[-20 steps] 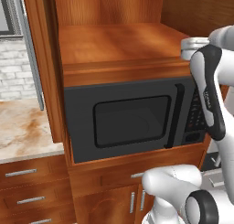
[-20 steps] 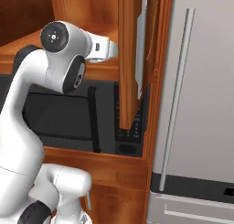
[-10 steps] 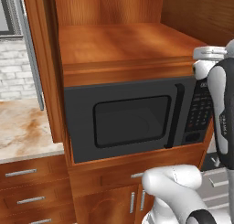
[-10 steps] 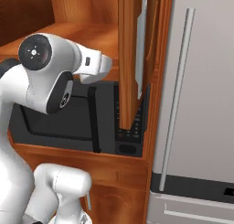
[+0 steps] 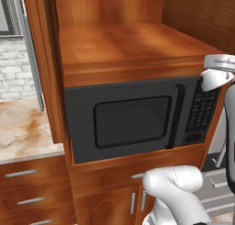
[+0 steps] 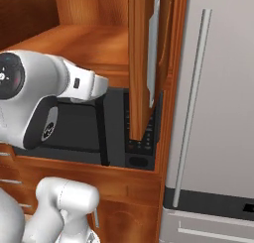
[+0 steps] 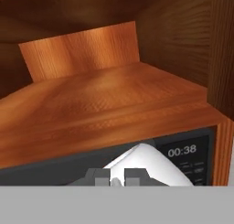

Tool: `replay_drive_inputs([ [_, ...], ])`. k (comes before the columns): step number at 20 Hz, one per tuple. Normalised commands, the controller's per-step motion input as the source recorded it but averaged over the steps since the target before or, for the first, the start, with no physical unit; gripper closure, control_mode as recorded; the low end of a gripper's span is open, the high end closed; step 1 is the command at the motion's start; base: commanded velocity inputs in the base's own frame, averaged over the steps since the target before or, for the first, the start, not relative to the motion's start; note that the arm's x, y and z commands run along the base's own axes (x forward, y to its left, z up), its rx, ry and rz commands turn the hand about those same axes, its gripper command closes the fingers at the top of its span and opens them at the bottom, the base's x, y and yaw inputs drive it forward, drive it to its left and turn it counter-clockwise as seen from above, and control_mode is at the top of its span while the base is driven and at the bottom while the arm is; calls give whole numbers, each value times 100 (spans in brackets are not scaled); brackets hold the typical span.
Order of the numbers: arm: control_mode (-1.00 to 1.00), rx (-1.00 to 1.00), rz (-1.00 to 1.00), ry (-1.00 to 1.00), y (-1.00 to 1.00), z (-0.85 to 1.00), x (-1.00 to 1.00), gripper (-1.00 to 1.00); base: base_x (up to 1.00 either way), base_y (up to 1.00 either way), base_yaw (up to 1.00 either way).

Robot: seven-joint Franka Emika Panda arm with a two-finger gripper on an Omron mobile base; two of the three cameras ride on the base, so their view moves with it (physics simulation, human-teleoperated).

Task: There is a tray on the dining counter. Grab the cup, mug, and pitcher and place them on the tray. The pitcher may be placed next to the tray if it cannot fit the tray.

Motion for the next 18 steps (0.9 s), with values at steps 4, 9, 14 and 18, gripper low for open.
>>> replay_drive_inputs([
  [4,-100,0,0,0,7,0,-12,100,0,0,0],
  [9,100,0,0,0,5,0,-8,100,-4,3,0],
  [14,100,0,0,0,0,0,0,100,-67,4,15],
  [18,100,0,0,0,0,0,0,100,-52,3,57],
])
